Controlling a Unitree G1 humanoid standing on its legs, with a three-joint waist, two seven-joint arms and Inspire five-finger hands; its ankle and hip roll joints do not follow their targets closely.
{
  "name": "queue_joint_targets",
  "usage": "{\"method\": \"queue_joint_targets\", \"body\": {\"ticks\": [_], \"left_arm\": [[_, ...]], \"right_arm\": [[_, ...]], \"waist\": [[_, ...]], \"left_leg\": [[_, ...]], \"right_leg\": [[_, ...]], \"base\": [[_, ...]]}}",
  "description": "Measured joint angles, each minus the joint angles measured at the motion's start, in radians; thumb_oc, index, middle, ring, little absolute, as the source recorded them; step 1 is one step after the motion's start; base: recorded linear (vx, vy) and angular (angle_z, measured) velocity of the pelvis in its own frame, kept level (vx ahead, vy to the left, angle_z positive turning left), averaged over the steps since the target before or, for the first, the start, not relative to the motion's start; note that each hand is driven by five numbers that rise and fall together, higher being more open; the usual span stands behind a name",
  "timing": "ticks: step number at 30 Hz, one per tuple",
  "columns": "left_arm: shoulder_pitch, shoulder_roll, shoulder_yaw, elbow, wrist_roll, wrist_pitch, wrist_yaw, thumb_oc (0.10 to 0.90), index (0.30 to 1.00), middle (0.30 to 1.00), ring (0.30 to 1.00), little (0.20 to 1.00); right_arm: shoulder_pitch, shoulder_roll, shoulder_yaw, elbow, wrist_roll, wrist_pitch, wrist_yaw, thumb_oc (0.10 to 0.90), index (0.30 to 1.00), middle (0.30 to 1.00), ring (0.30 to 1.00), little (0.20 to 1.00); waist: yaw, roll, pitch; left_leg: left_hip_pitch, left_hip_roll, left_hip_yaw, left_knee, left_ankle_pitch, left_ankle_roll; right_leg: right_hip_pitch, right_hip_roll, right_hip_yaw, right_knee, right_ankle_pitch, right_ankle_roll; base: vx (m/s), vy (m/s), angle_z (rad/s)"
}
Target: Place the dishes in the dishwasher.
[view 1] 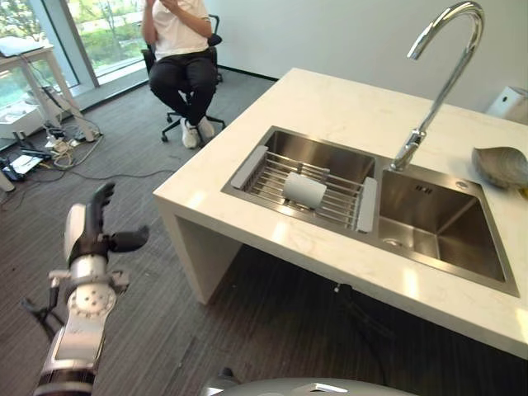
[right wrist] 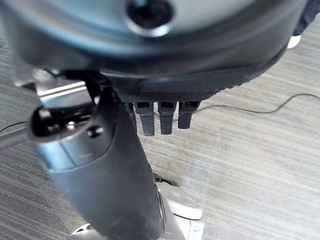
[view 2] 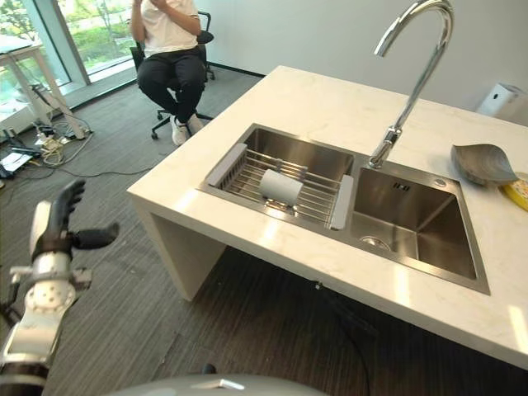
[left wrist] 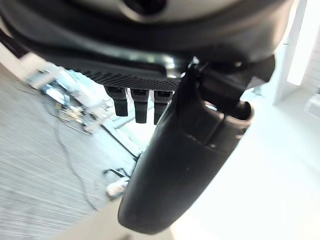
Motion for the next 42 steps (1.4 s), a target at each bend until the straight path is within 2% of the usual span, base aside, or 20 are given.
{"method": "queue_joint_targets", "body": {"ticks": [2,4,5,8,11,16,19,20,26,31,32,39,42], "left_arm": [[-0.072,0.032,-0.074,-0.028,0.027,0.0,-0.002,0.8,0.9,0.9,0.9,0.9],[-0.114,0.049,-0.114,-0.062,0.056,-0.03,-0.021,0.8,0.9,0.9,0.9,0.9],[-0.183,0.059,-0.172,-0.064,0.066,-0.034,-0.025,0.8,0.9,0.9,0.9,0.9],[-0.296,0.083,-0.274,-0.08,0.102,-0.049,-0.036,0.8,0.9,0.9,0.9,0.9],[-0.384,0.095,-0.374,-0.081,0.104,-0.073,-0.076,0.8,0.9,0.9,0.9,0.9],[-0.532,0.137,-0.557,0.047,0.105,-0.091,-0.139,0.8,0.9,0.9,0.9,0.9],[-0.554,0.147,-0.587,0.121,0.107,-0.091,-0.155,0.8,0.9,0.9,0.9,0.9],[-0.587,0.17,-0.625,0.189,0.126,-0.09,-0.161,0.8,0.9,0.9,0.9,0.9],[-0.606,0.221,-0.658,0.29,0.148,-0.078,-0.173,0.8,0.9,0.9,0.9,0.9],[-0.625,0.268,-0.676,0.346,0.183,-0.065,-0.182,0.8,0.9,0.9,0.9,0.9],[-0.645,0.301,-0.728,0.355,0.207,-0.06,-0.187,0.8,0.9,0.9,0.9,0.9],[-0.674,0.303,-0.804,0.391,0.243,-0.063,-0.216,0.8,0.9,0.9,0.9,0.9],[-0.703,0.295,-0.854,0.393,0.26,-0.062,-0.224,0.8,0.9,0.9,0.9,0.9]], "right_arm": [[0.001,0.0,0.015,-0.01,0.0,-0.008,-0.002,0.8,0.9,0.9,0.9,0.9],[-0.004,-0.001,0.018,-0.015,0.001,-0.014,-0.003,0.8,0.9,0.9,0.9,0.9],[0.001,-0.001,0.018,-0.018,0.001,-0.02,-0.004,0.8,0.9,0.9,0.9,0.9],[-0.001,-0.003,0.02,-0.018,0.002,-0.021,-0.006,0.8,0.9,0.9,0.9,0.9],[0.0,-0.012,0.021,-0.018,0.003,-0.021,-0.006,0.8,0.9,0.9,0.9,0.9],[-0.014,-0.027,0.021,-0.021,0.027,-0.02,0.005,0.8,0.9,0.9,0.9,0.9],[-0.019,-0.031,0.021,-0.033,0.04,-0.02,0.011,0.8,0.9,0.9,0.9,0.9],[-0.017,-0.032,0.021,-0.034,0.04,-0.021,0.015,0.8,0.9,0.9,0.9,0.9],[0.008,-0.033,0.021,-0.038,0.043,-0.022,0.024,0.8,0.9,0.9,0.9,0.9],[0.023,-0.029,0.021,-0.037,0.045,-0.022,0.028,0.8,0.9,0.9,0.9,0.9],[0.04,-0.025,0.021,-0.028,0.05,-0.022,0.036,0.8,0.9,0.9,0.9,0.9],[0.057,-0.02,0.023,-0.027,0.073,-0.031,0.045,0.8,0.9,0.9,0.9,0.9],[0.046,0.008,0.026,-0.036,0.082,-0.032,0.043,0.8,0.9,0.9,0.9,0.9]], "waist": [[-0.022,-0.002,-0.001],[-0.036,-0.001,0.001],[-0.057,0.001,0.002],[-0.083,0.003,0.002],[-0.116,0.021,0.006],[-0.161,0.039,0.005],[-0.186,0.044,0.007],[-0.19,0.044,0.007],[-0.193,0.043,0.007],[-0.192,0.028,0.01],[-0.192,0.015,0.008],[-0.195,0.002,0.006],[-0.196,-0.003,0.003]], "left_leg": [[-0.002,0.0,0.011,0.0,0.001,0.0],[0.003,0.0,0.031,0.0,-0.001,0.001],[0.011,-0.001,0.039,0.0,-0.004,0.001],[0.019,0.001,0.057,0.0,-0.01,0.004],[0.037,-0.001,0.089,0.0,-0.018,0.011],[0.053,-0.005,0.123,0.0,-0.029,0.011],[0.066,-0.002,0.15,0.0,-0.037,0.009],[0.07,0.001,0.165,0.0,-0.04,0.008],[0.075,0.003,0.201,0.0,-0.048,0.008],[0.074,-0.001,0.224,0.0,-0.051,0.009],[0.074,0.0,0.225,0.0,-0.052,0.008],[0.075,-0.002,0.229,0.0,-0.054,0.009],[0.075,-0.001,0.23,0.0,-0.054,0.009]], "right_leg": [[-0.01,0.0,0.014,0.0,0.001,0.001],[-0.013,-0.001,0.026,0.0,0.008,0.006],[-0.012,-0.001,0.036,0.0,0.01,0.005],[-0.01,-0.001,0.047,0.0,0.011,0.007],[-0.01,0.0,0.075,0.0,0.021,0.009],[-0.014,0.009,0.108,0.001,0.025,0.007],[-0.017,0.013,0.132,0.0,0.021,0.012],[-0.021,0.017,0.148,0.0,0.022,0.012],[-0.036,0.022,0.179,0.001,0.031,0.011],[-0.05,0.02,0.2,0.001,0.035,0.017],[-0.051,0.021,0.201,0.001,0.032,0.018],[-0.052,0.02,0.203,0.001,0.032,0.017],[-0.051,0.02,0.204,0.001,0.032,0.017]], "base": [[-0.01,0.014,-0.24],[0.01,0.019,-0.27],[0.03,0.023,-0.21],[0.02,0.02,-0.19],[0.03,0.026,-0.26],[0.02,0.027,-0.24],[0.03,0.022,-0.27],[0.01,0.021,-0.28],[0.0,0.02,-0.21],[0.0,0.011,-0.12],[0.0,0.0,0.0],[0.0,0.0,0.0],[0.0,0.0,0.0]]}}
